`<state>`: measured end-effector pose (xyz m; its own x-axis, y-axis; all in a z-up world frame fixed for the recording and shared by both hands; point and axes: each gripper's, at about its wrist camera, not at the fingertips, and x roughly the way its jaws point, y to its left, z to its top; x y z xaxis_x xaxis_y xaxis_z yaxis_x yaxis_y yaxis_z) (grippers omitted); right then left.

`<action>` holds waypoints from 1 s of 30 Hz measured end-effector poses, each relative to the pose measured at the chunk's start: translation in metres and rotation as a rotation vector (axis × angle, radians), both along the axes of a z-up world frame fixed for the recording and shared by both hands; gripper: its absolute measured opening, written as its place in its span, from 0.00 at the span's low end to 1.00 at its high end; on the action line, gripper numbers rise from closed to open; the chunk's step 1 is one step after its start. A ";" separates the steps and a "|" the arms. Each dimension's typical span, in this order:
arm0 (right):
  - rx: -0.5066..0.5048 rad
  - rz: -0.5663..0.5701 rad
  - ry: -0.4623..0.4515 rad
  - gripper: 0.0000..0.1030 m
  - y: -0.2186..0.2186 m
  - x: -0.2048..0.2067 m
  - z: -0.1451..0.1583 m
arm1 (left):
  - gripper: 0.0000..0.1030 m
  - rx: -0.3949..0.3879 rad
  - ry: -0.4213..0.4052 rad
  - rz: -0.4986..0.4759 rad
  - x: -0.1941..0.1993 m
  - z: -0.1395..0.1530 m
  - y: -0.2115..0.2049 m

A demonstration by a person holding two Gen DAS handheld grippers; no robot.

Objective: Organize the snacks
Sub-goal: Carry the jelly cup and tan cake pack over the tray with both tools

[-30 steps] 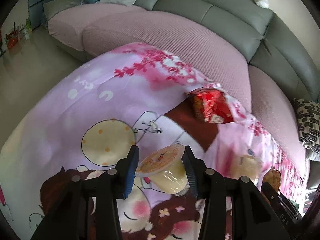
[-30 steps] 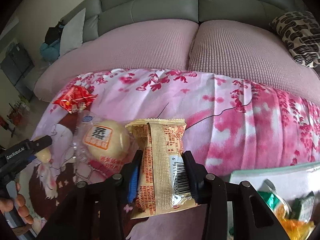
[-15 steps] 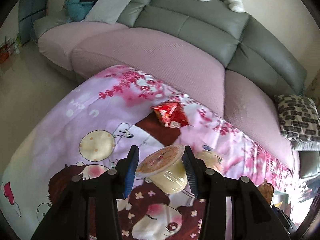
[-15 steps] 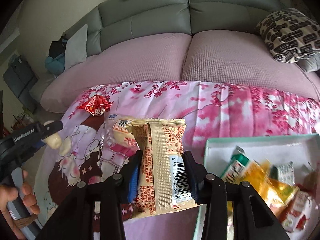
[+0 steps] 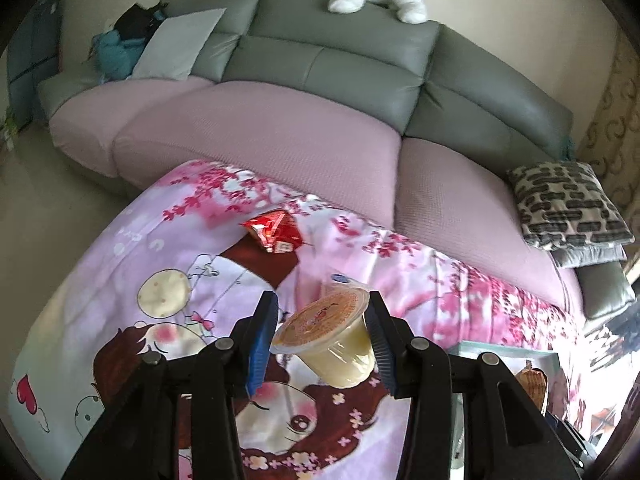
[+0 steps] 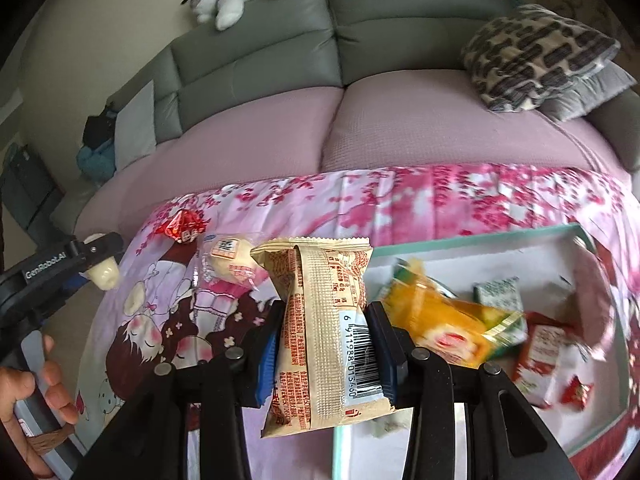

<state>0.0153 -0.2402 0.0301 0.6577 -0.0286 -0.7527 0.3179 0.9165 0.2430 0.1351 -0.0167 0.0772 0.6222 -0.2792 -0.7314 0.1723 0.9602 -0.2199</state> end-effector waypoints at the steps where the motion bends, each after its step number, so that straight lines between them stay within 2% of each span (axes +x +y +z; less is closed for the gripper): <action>1: 0.000 -0.014 -0.002 0.42 -0.004 -0.005 0.001 | 0.45 0.001 -0.004 -0.013 -0.003 0.001 -0.004; 9: 0.025 -0.138 -0.034 0.42 -0.043 -0.049 0.008 | 0.45 0.009 -0.021 -0.127 -0.027 0.008 -0.040; 18: 0.018 -0.362 -0.058 0.42 -0.109 -0.112 0.017 | 0.45 0.001 -0.025 -0.284 -0.055 0.012 -0.090; 22: 0.003 -0.452 -0.043 0.42 -0.132 -0.138 0.015 | 0.45 0.023 -0.031 -0.363 -0.073 0.012 -0.118; 30: 0.039 -0.475 -0.001 0.42 -0.139 -0.150 -0.004 | 0.45 0.103 -0.003 -0.522 -0.104 -0.009 -0.177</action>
